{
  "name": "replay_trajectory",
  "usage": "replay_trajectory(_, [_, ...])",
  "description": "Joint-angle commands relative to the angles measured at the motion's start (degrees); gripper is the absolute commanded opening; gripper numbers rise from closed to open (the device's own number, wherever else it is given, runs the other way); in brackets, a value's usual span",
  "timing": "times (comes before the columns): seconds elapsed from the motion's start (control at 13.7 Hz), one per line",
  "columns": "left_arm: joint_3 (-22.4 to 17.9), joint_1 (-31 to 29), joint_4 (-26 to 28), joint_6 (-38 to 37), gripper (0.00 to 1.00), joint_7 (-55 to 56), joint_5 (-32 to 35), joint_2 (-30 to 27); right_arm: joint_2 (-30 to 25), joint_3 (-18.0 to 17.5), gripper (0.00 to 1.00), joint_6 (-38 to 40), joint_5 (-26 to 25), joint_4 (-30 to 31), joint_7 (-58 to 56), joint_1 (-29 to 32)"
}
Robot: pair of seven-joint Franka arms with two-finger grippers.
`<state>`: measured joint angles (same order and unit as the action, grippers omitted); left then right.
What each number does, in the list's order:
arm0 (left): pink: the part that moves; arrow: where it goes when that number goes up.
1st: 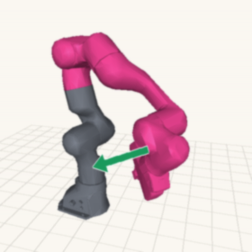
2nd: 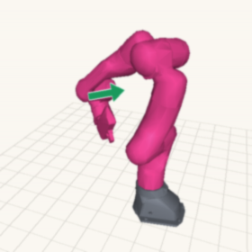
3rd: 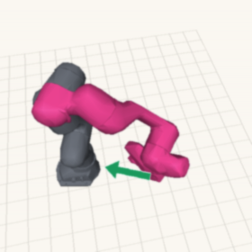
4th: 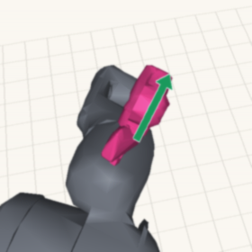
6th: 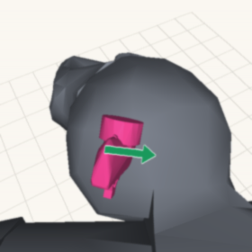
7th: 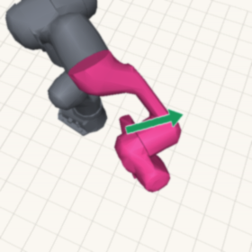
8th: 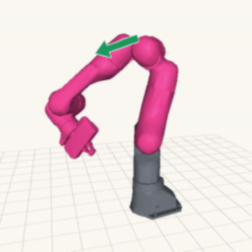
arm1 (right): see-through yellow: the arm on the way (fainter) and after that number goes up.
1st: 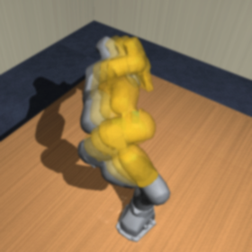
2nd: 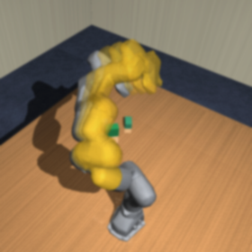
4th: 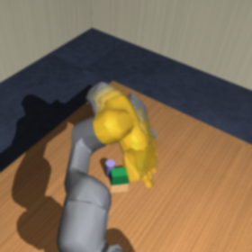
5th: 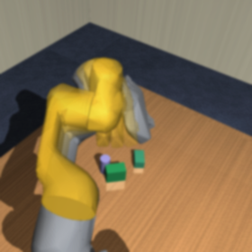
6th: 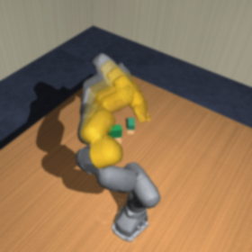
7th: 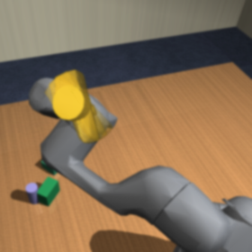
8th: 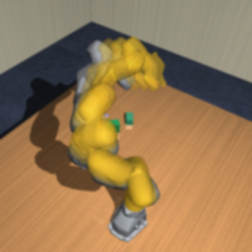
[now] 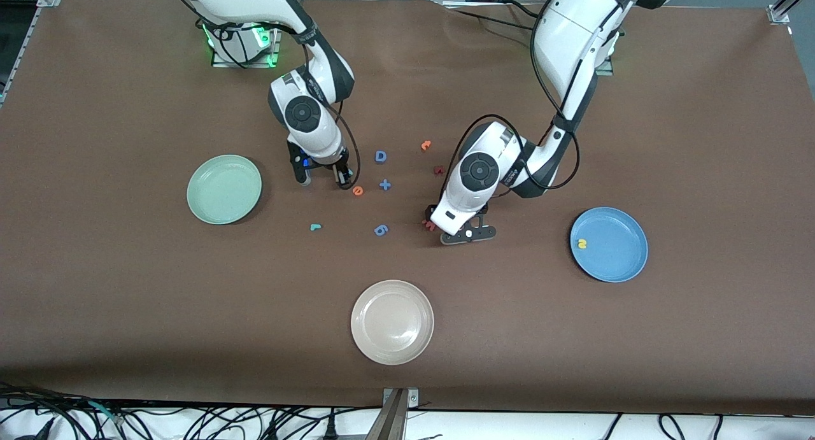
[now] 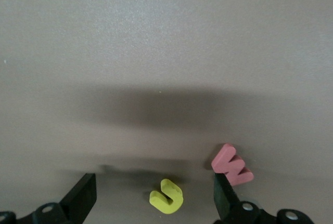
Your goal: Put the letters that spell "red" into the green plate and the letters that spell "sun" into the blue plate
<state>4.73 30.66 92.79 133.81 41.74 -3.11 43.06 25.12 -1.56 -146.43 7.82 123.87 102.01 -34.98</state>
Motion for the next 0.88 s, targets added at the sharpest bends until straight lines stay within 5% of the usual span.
replay_trajectory(0.0, [-0.43,0.45,0.63,0.57,0.98,-3.58,-0.05,0.01,-7.26,5.14,0.00,13.30,-0.88,-1.77,-6.44,-0.09])
replay_trajectory(0.37, [-0.42,0.45,2.04,0.57,0.95,-8.43,-0.05,-0.35,-13.34,20.68,0.00,35.49,-0.70,-4.42,-32.95,-0.09])
replay_trajectory(0.59, [-0.42,1.24,2.21,0.57,0.85,-8.43,-0.05,-0.35,-12.56,29.13,0.00,35.87,-0.70,-2.32,-48.71,-0.09])
replay_trajectory(0.81, [-0.42,1.68,2.65,0.57,0.57,-8.08,-0.05,-0.43,-10.37,33.89,0.00,28.43,-0.61,2.06,-59.80,0.08])
